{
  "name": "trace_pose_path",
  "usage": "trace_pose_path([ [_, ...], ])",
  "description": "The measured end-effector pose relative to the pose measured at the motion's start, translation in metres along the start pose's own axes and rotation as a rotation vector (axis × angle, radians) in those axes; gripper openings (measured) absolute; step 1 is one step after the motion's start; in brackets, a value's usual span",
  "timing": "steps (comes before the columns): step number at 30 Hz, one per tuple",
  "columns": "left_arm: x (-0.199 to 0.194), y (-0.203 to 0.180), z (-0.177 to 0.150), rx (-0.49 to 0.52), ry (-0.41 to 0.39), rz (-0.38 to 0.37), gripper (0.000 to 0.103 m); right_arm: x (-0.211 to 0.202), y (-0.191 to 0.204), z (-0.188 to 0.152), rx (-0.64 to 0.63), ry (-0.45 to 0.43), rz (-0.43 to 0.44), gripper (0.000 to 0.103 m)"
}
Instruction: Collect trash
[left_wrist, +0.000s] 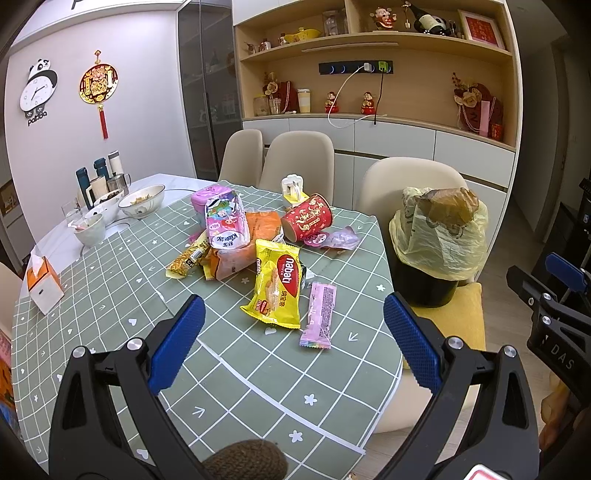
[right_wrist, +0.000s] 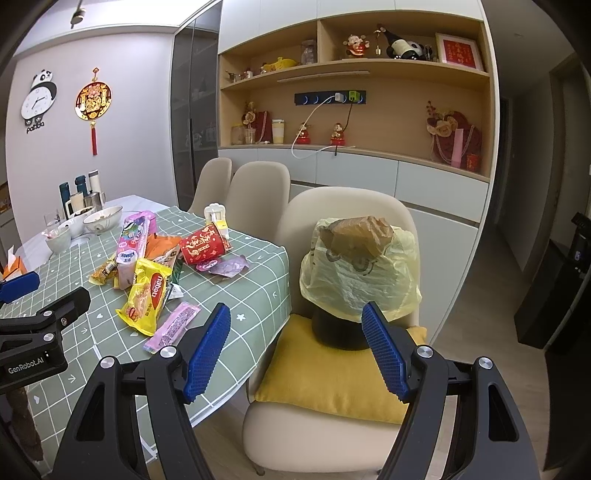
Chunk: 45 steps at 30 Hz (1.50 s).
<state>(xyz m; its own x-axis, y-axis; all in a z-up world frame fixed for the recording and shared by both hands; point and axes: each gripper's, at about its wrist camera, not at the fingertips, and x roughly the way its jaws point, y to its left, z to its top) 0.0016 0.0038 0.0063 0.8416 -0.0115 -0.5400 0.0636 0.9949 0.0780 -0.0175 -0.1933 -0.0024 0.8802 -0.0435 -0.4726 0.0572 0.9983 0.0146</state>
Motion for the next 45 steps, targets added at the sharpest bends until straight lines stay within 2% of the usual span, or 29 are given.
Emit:
trace_pose_path([
  [19,-0.005,0.0,-0.003,-0.003,-0.01,0.001,0.093,-0.004,-0.003,-0.001,0.008,-0.001,-0.002,0.07],
  [27,0.005,0.01,-0.003,-0.021,0.01,0.001,0.093,0.002,-0.005,-0.002,0.013,0.016,-0.011,0.07],
  [35,0.054,0.042,-0.005,-0.027,0.103,0.001,0.094,0.026,-0.004,-0.002,0.018,0.06,0.001,0.07],
  [39,0.09,0.063,-0.002,-0.061,0.123,-0.068,0.093,0.045,0.008,-0.001,-0.027,0.084,0.03,0.07],
  [41,0.112,0.072,0.001,-0.074,0.142,-0.131,0.085,0.058,0.014,-0.003,-0.034,0.115,0.048,0.07],
  [44,0.145,0.079,0.004,-0.08,0.165,-0.156,0.08,0.075,0.023,-0.01,-0.033,0.171,0.081,0.07],
  [45,0.157,0.081,0.005,-0.077,0.18,-0.153,0.075,0.082,0.028,-0.013,-0.034,0.201,0.1,0.07],
])
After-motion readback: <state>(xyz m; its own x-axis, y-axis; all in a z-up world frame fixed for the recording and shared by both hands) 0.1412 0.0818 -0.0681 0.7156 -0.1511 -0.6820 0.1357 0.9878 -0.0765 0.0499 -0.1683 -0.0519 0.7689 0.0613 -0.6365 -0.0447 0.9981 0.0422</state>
